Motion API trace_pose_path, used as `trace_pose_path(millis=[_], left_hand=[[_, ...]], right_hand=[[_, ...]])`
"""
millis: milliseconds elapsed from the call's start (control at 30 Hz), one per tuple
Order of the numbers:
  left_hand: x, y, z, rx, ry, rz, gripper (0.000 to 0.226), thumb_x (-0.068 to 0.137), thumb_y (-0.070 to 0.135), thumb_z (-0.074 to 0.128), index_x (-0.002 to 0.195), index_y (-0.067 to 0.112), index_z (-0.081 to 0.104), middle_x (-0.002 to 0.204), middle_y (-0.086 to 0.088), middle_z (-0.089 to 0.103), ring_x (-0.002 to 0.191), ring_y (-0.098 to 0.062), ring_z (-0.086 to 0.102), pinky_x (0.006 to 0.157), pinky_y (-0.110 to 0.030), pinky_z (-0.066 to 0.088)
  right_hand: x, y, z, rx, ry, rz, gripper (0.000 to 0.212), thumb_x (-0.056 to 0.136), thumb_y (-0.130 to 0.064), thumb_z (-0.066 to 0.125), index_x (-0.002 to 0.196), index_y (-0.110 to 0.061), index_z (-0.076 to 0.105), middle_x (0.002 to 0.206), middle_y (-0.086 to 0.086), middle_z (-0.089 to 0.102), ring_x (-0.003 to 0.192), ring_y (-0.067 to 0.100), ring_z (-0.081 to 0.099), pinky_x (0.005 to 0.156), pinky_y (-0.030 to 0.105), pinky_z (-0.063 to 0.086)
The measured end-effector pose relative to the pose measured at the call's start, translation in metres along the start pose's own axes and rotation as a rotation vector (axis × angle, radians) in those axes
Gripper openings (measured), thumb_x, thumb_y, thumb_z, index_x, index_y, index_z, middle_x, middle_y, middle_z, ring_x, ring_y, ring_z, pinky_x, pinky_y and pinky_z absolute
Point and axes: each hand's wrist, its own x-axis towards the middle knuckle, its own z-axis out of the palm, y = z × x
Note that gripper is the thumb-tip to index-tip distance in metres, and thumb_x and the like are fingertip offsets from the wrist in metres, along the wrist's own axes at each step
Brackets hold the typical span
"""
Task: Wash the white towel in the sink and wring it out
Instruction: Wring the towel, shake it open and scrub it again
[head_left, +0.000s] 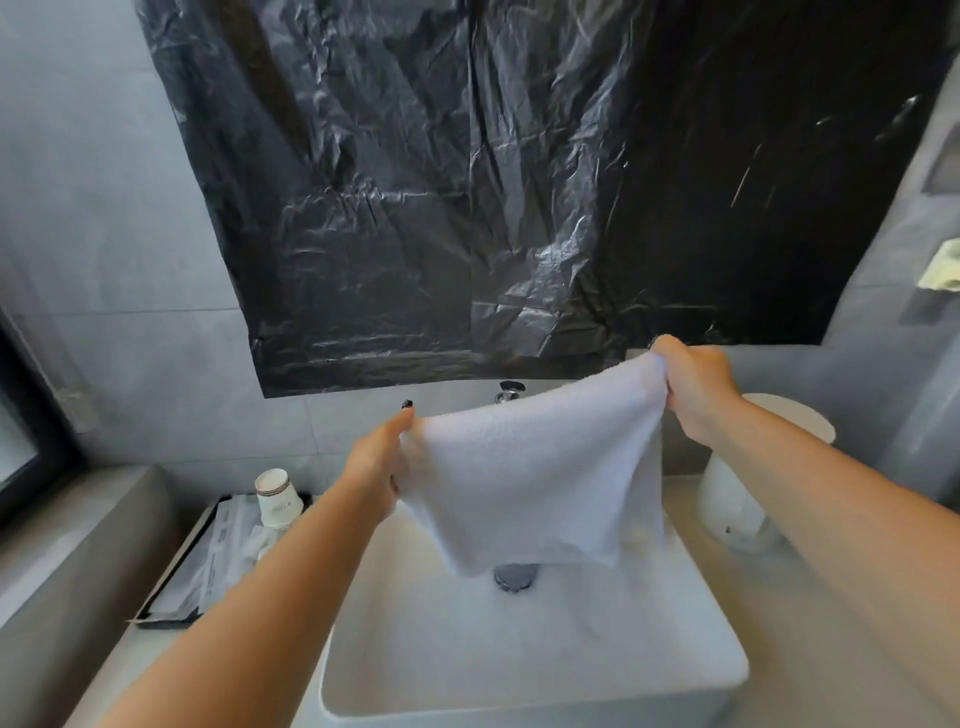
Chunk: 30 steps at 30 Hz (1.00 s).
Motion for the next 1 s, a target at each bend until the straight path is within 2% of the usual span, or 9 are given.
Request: trace_pose_path(millis=[200,333,433,533,600,733,833,900,1000], left_hand=[[-0.003,0.002,-0.007,-0.024,-0.033,-0.175,0.029,0.092,0.033,0.066,0.108,0.009,0.061,0.093,-0.009,0.063,0.08,-0.026,0.06,0.081,-0.041,0.049],[-0.004,-0.011,-0.026,-0.195,-0.084,-0.349,0.043,0.094,0.035,0.062,0.103,-0.006,0.058,0.084,-0.017,0.069,0.071,-0.033,0.068,0.07,-0.046,0.05],[0.001,-0.045,-0.035,-0.235,-0.104,-0.416,0.05,0.099,0.043,0.048,0.093,-0.005,0.059,0.061,-0.018,0.068,0.053,-0.033,0.066,0.063,-0.032,0.054],[0.005,-0.069,-0.038,-0.156,-0.109,-0.46,0.038,0.101,0.03,0.045,0.108,-0.003,0.062,0.069,-0.016,0.071,0.057,-0.032,0.069,0.049,-0.028,0.055],[0.007,-0.075,-0.039,-0.05,-0.093,-0.442,0.024,0.097,0.015,0.053,0.104,-0.002,0.067,0.073,-0.013,0.071,0.072,-0.03,0.066,0.063,-0.033,0.052],[0.016,-0.064,-0.045,0.017,-0.046,-0.253,0.015,0.087,-0.007,0.053,0.08,0.004,0.062,0.064,-0.006,0.063,0.06,-0.019,0.058,0.059,-0.028,0.05],[0.021,-0.048,-0.055,-0.018,0.025,-0.155,0.014,0.089,-0.006,0.061,0.091,0.007,0.06,0.082,-0.005,0.062,0.071,-0.015,0.057,0.076,-0.034,0.05],[0.02,-0.041,-0.059,-0.007,0.033,-0.08,0.022,0.09,-0.006,0.062,0.109,0.004,0.058,0.083,-0.008,0.061,0.072,-0.018,0.057,0.07,-0.033,0.05],[0.017,-0.025,-0.057,0.112,0.052,0.062,0.046,0.09,-0.002,0.066,0.133,0.002,0.05,0.095,-0.014,0.063,0.085,-0.024,0.059,0.076,-0.036,0.05]], right_hand=[[-0.007,-0.005,0.001,-0.191,-0.015,-0.055,0.02,0.094,-0.031,0.061,0.1,-0.012,0.065,0.099,0.004,0.064,0.094,0.026,0.059,0.08,0.034,0.045],[-0.015,0.0,0.006,-0.27,-0.136,-0.076,0.026,0.094,-0.021,0.051,0.097,0.002,0.062,0.088,0.007,0.056,0.084,0.023,0.05,0.074,0.032,0.038],[-0.024,-0.001,0.012,-0.341,-0.205,-0.083,0.021,0.098,-0.019,0.046,0.097,-0.005,0.062,0.09,0.007,0.057,0.082,0.02,0.05,0.071,0.031,0.038],[-0.027,-0.004,0.016,-0.36,-0.272,-0.141,0.025,0.1,-0.019,0.045,0.085,-0.003,0.058,0.084,0.006,0.055,0.081,0.02,0.051,0.075,0.031,0.037],[-0.026,-0.008,0.016,-0.407,-0.3,-0.207,0.029,0.099,-0.018,0.046,0.076,-0.001,0.053,0.077,0.008,0.05,0.078,0.021,0.046,0.071,0.031,0.036],[-0.022,-0.02,0.011,-0.494,-0.257,-0.293,0.036,0.097,-0.019,0.05,0.066,-0.001,0.043,0.071,0.02,0.033,0.07,0.034,0.036,0.065,0.032,0.037],[-0.01,-0.02,0.006,-0.519,-0.212,-0.336,0.045,0.096,-0.019,0.053,0.058,-0.015,0.029,0.062,0.003,0.027,0.062,0.018,0.029,0.057,0.027,0.024],[-0.003,-0.019,0.003,-0.554,-0.145,-0.317,0.04,0.097,-0.024,0.054,0.061,-0.013,0.043,0.065,0.004,0.042,0.068,0.021,0.045,0.061,0.026,0.037],[0.009,-0.017,-0.005,-0.547,-0.029,-0.293,0.035,0.095,-0.028,0.059,0.089,0.007,0.065,0.094,0.027,0.063,0.095,0.044,0.061,0.083,0.048,0.055]])
